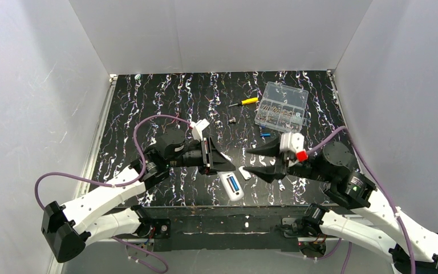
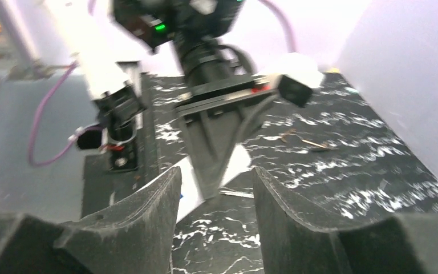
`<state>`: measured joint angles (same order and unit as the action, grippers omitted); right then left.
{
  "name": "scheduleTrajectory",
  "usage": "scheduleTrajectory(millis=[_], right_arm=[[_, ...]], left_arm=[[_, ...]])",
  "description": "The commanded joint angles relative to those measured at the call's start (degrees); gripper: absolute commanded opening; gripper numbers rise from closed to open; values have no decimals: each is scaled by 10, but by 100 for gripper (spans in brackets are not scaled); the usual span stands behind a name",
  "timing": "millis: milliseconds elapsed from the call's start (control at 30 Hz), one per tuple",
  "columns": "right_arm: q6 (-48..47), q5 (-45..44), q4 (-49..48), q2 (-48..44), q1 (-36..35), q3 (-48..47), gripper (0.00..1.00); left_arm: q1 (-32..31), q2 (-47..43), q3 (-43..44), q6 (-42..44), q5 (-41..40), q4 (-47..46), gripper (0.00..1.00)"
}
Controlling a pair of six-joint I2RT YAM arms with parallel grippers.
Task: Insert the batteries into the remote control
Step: Load the battery into the remote control, then pick up the battery from the center of the board.
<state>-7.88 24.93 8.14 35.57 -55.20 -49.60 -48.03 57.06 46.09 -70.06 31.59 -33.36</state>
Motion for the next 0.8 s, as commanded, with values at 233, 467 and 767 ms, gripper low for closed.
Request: scheduleTrajectory(millis=[233, 467, 767], right_arm=[[271, -470, 181, 140, 91, -77, 60], [404, -396, 216, 254, 241, -47, 57], [521, -372, 211, 409, 311, -74, 55]], left_arm=[[4, -24, 2, 32, 22, 10, 0], [4, -45, -2, 39, 15, 22, 0], [5, -49, -1, 33, 16, 16, 0]])
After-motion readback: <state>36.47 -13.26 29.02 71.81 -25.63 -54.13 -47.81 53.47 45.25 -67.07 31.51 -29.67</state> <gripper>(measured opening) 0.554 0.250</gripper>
